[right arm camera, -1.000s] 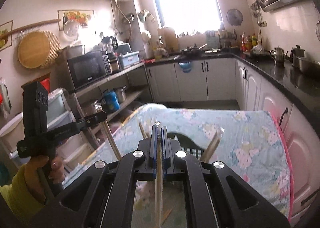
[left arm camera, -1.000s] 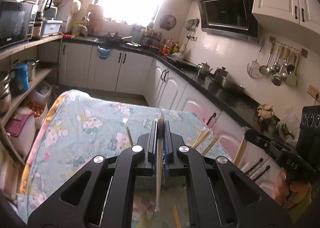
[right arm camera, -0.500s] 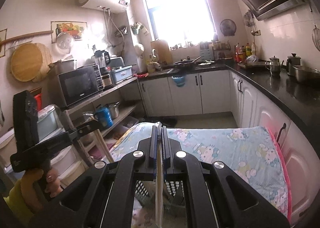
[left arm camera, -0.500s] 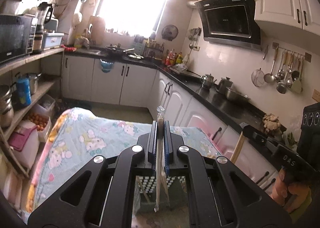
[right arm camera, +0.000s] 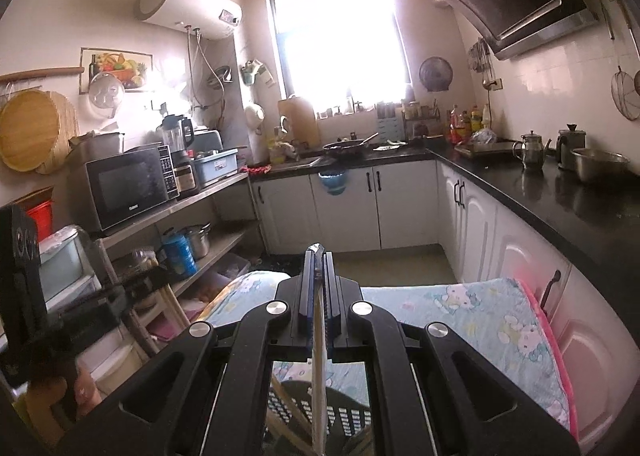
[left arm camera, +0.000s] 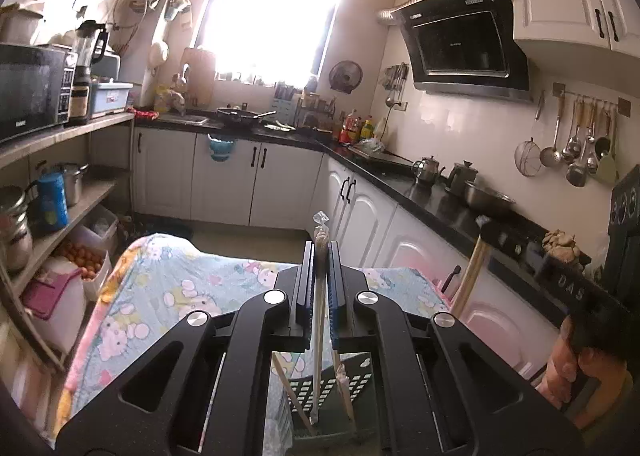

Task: Organize utensils
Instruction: 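Lift both held chopsticks and carry them over the green basket, then lower the left gripper's chopstick into the basket while the right gripper lowers its own, then open both grippers, releasing the chopsticks into the green basket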

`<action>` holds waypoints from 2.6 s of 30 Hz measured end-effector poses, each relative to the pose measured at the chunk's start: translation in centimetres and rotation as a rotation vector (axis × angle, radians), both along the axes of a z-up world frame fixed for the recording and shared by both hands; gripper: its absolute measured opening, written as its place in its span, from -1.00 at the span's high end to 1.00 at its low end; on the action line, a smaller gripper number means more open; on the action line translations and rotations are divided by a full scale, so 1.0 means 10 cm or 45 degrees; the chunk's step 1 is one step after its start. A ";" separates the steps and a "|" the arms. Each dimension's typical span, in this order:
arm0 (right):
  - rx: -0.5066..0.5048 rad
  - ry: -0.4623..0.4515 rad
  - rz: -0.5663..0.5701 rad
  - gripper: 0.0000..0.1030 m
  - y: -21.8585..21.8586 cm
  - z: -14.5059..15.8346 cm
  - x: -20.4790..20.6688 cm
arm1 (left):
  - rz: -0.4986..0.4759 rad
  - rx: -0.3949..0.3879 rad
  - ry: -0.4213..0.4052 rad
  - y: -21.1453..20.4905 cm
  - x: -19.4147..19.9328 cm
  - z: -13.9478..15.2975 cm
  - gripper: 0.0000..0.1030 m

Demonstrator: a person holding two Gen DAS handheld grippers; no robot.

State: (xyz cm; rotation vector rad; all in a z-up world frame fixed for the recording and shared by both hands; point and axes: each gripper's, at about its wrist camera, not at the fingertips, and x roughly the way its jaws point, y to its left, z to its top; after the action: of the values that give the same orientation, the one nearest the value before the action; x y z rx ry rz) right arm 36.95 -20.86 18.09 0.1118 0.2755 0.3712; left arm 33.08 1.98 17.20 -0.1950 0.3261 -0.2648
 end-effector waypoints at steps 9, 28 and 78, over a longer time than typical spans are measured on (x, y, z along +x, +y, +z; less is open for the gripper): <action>0.003 -0.012 -0.022 0.92 0.05 -0.18 0.14 | 0.011 -0.070 0.044 0.05 0.06 -0.32 0.97; -0.044 -0.068 -0.015 0.92 0.22 -0.60 0.21 | -0.009 -0.040 0.129 -0.08 0.13 -0.74 0.97; -0.088 0.225 0.001 0.24 -0.12 -0.99 -0.27 | -0.013 0.030 0.263 -0.07 -0.24 -1.05 0.15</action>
State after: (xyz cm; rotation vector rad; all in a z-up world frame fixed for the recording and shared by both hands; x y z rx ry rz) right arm 34.21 -22.08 8.17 0.0764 0.4624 0.3525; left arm 30.72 1.27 6.69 -0.1978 0.5349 -0.2512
